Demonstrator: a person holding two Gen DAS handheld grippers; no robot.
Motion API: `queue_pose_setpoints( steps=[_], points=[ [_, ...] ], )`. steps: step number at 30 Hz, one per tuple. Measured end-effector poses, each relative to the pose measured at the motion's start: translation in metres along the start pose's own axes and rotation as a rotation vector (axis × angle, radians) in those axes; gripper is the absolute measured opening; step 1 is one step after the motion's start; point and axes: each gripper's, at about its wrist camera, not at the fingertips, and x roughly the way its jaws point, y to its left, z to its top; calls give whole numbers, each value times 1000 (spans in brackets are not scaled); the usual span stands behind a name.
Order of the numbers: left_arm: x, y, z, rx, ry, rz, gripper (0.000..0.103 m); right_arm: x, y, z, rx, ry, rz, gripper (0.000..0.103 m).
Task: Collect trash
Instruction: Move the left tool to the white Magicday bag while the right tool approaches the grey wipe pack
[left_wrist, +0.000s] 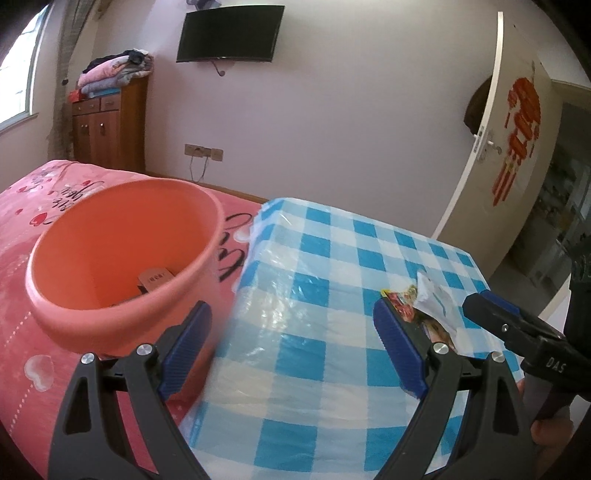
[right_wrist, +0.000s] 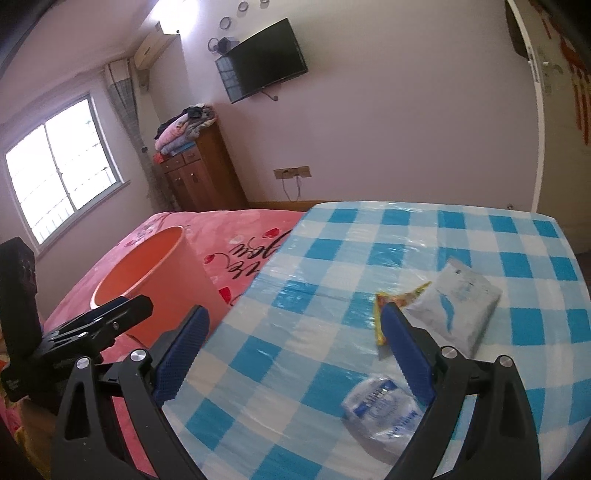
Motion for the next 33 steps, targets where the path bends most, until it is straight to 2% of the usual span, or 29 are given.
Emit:
queue_pose_setpoints(
  steps=[14,33],
  points=[
    [23,-47,-22,77,75,-50,89,-15,-55,-23,55,-26,-75,93],
    [59,-105,-55,175,185,-102,89,-26,-136,-46,200,-33,-133,93]
  ],
)
